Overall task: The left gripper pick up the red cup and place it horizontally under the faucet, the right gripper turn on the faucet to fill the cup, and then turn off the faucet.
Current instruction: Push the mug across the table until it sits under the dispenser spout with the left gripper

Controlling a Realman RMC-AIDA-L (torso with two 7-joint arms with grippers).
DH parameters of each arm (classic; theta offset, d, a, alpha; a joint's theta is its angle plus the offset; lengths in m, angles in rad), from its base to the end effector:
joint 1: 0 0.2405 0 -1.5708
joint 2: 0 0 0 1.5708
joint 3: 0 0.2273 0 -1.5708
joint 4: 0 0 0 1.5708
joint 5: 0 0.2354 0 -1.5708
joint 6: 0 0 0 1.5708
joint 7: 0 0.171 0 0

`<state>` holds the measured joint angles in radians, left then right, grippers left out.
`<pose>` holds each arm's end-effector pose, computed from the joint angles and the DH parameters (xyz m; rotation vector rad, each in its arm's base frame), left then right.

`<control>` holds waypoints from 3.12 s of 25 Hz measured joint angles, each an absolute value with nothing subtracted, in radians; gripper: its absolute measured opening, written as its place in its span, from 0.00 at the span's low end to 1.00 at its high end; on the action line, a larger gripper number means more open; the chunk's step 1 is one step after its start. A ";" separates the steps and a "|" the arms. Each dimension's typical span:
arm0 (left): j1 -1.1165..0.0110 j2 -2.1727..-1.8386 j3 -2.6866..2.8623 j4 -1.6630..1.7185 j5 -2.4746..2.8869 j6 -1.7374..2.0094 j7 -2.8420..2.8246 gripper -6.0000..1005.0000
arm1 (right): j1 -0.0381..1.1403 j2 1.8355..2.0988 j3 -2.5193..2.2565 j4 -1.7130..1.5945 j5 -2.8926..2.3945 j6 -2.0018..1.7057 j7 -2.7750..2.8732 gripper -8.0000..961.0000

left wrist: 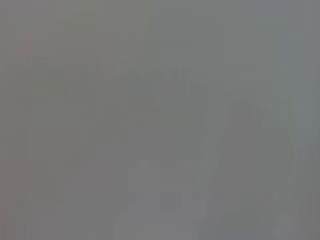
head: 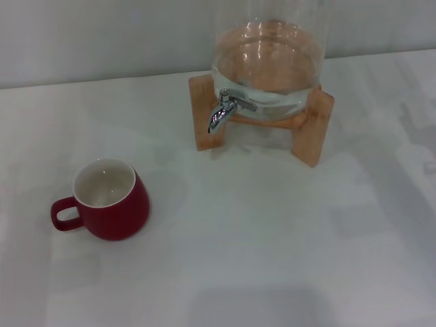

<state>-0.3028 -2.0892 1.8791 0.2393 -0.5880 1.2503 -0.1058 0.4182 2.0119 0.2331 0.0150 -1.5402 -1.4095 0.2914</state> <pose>-0.3419 0.3348 0.0263 -1.3610 -0.5102 -0.7105 0.3542 0.3367 0.0675 -1.3822 0.4526 0.7814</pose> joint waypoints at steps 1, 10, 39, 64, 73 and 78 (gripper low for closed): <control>-0.303 -2.089 1.879 0.239 -0.588 1.250 -0.106 0.88 | 0.418 2.012 0.233 0.016 -1.540 -1.411 0.291 0.69; -0.302 -2.089 1.881 0.240 -0.587 1.252 -0.106 0.88 | 0.417 2.013 0.233 0.021 -1.540 -1.414 0.292 0.69; -0.222 -2.096 2.012 0.241 -0.583 1.296 -0.123 0.88 | 0.421 2.013 0.224 0.022 -1.548 -1.398 0.291 0.69; -0.157 -2.102 2.173 0.243 -0.591 1.315 -0.140 0.88 | 0.430 2.011 0.223 0.014 -1.548 -1.374 0.285 0.69; -0.127 -2.100 2.197 0.255 -0.591 1.315 -0.143 0.88 | 0.427 2.012 0.221 0.014 -1.549 -1.374 0.284 0.69; -0.117 -2.100 2.208 0.255 -0.590 1.313 -0.143 0.88 | 0.428 2.013 0.221 0.014 -1.549 -1.373 0.282 0.69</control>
